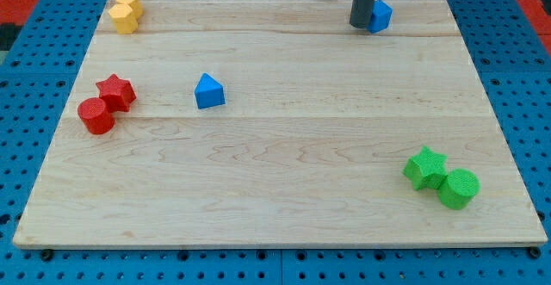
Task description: Move the blue cube towards the top right of the board
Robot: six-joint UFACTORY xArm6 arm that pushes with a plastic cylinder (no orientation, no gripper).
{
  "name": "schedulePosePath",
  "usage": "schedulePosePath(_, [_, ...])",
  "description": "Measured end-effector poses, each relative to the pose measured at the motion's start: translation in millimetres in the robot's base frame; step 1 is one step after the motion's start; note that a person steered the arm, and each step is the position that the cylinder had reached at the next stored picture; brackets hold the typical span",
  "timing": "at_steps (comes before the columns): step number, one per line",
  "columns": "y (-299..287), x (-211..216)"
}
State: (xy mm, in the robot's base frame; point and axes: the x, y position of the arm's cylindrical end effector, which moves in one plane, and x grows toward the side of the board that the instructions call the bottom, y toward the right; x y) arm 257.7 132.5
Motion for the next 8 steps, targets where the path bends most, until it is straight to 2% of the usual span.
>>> schedulePosePath(2, [15,21])
schedulePosePath(3, [29,18])
schedulePosePath(5, [33,-15])
schedulePosePath(6, [21,20])
schedulePosePath(7, [-41,31])
schedulePosePath(8, [-119,23])
